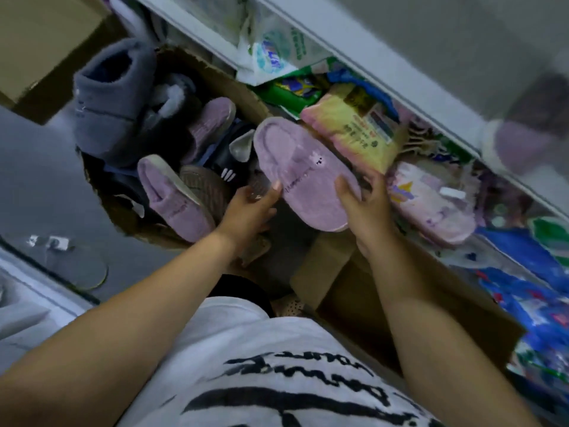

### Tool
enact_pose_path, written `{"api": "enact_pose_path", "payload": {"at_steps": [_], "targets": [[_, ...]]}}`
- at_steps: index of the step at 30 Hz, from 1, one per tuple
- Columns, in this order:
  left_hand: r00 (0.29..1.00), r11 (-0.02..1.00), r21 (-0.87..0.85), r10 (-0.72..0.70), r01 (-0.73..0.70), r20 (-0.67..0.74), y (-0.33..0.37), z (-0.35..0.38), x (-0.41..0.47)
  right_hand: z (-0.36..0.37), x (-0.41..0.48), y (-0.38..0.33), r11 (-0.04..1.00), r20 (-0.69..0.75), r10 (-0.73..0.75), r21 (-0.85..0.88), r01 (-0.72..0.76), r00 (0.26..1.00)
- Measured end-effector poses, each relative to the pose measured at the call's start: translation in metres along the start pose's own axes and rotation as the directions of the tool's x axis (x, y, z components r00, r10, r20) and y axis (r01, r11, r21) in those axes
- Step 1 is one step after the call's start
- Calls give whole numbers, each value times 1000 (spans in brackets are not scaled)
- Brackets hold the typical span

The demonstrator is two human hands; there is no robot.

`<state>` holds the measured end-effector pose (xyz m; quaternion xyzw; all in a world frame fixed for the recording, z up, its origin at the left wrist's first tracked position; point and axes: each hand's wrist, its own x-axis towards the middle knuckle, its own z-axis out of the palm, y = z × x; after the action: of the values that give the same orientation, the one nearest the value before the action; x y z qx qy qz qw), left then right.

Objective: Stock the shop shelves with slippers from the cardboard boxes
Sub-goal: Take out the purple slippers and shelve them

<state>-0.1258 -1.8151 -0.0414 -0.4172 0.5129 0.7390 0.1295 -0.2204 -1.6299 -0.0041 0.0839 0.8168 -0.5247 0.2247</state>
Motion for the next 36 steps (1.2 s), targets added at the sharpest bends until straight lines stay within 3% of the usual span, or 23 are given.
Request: {"api": "enact_pose_path", "payload": {"at_steps": [3,8,11,15,19,25,28,32,36], "targets": [[970,993,-108,79,-55,231,7,50,-28,-40,-45,17,989,-26,5,145,-1,1000],[927,963,99,211,-252,311,18,126,-73,-106,-95,38,921,-30,55,387,-39,998],[895,932,185,221,-311,387,29,167,-88,-144,-108,43,886,-164,93,463,-6,982],[873,888,259,251,-380,419,53,219,-87,-184,-107,49,803,-434,131,574,161,892],[884,887,295,215,-355,416,76,269,-54,-220,-74,54,772,-577,141,573,275,805],[931,906,392,4,-158,365,92,341,31,-269,20,62,805,-624,248,558,200,741],[936,915,398,-78,-71,345,92,366,69,-288,58,64,839,-602,282,532,113,747],[936,935,354,-122,-2,330,81,391,93,-295,89,71,927,-605,245,375,0,757],[938,949,316,-110,1,328,70,402,98,-285,100,82,876,-585,312,483,13,749]]}}
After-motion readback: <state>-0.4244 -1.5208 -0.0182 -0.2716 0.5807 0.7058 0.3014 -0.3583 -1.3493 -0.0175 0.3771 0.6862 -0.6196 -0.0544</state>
